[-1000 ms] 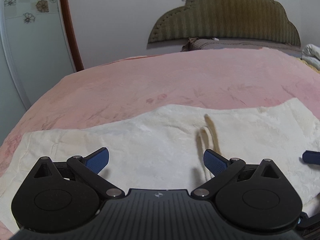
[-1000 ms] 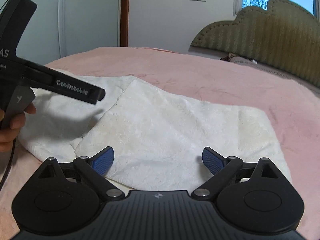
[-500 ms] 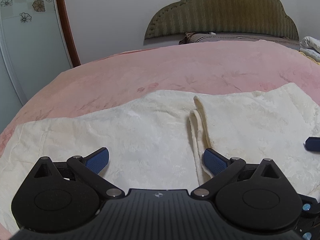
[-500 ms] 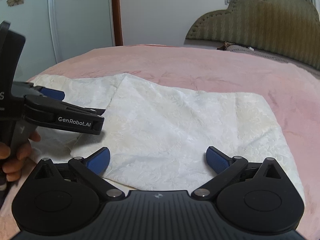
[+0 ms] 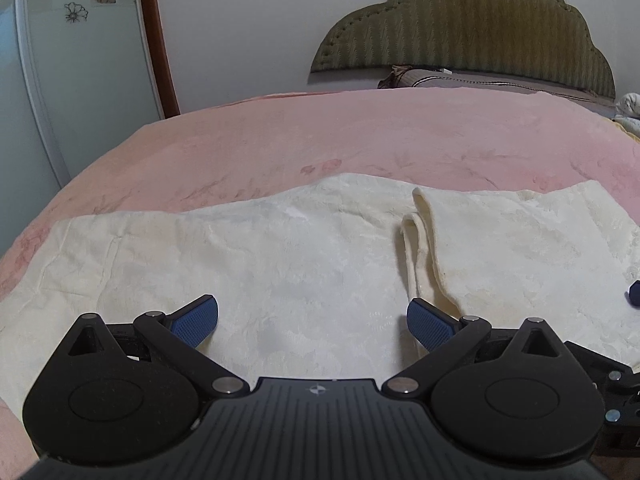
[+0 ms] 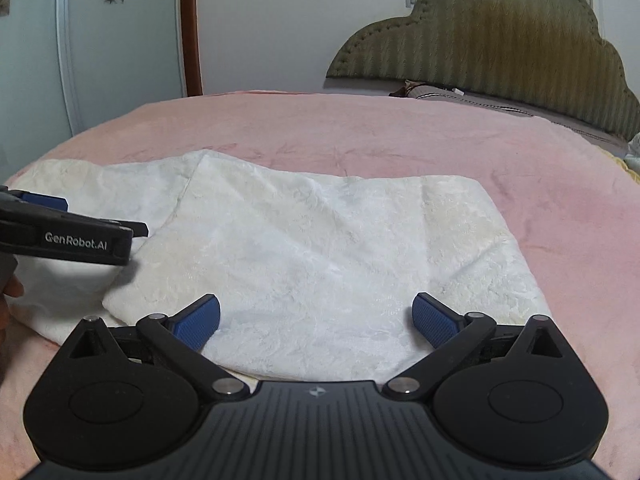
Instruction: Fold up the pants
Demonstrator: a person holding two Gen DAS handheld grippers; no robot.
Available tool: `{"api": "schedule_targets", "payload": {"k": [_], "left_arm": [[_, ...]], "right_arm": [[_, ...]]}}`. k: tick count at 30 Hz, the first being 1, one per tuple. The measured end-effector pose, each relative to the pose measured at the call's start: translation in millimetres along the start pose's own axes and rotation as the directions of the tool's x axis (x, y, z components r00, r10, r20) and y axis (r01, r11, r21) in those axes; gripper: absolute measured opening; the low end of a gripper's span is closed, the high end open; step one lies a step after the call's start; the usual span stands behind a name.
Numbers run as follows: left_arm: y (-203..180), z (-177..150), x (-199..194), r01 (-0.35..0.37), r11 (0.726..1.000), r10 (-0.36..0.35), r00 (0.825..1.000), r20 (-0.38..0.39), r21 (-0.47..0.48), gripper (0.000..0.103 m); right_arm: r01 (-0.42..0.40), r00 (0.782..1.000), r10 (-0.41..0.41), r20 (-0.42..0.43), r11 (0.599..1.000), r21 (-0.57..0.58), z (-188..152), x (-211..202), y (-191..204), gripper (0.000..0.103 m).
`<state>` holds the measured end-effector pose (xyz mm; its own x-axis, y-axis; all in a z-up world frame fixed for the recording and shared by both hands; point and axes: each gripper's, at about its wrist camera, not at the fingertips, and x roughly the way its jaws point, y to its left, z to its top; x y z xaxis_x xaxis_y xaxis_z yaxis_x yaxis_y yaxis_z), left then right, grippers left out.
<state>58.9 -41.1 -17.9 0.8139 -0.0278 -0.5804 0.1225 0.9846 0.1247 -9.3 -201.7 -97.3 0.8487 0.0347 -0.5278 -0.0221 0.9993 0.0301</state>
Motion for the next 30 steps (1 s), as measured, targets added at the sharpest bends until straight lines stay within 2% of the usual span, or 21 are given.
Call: {"api": "schedule_targets", "payload": {"k": [4,19,30], "left_arm": [[1,-2,1,0.008,1.0,-0.009,1.0,-0.008,-0.013,0.102],[10,-8,4,0.057,0.997,-0.057,0.998,-0.002,-0.057,0.103],[7,-10,1,0.048,0.998,-0.047,0.999,0.014,-0.04,0.103]], "right_arm": [[-0.021,1.0,0.021,-0.007,0.999,0.027,0,3,-6,0.103],[-0.02,1.0,0.02,-0.007,0.999,0.025,0,3,-5,0.103],[-0.02,1.0,0.021,-0.007,0.999,0.025,0,3,-5,0.103]]}}
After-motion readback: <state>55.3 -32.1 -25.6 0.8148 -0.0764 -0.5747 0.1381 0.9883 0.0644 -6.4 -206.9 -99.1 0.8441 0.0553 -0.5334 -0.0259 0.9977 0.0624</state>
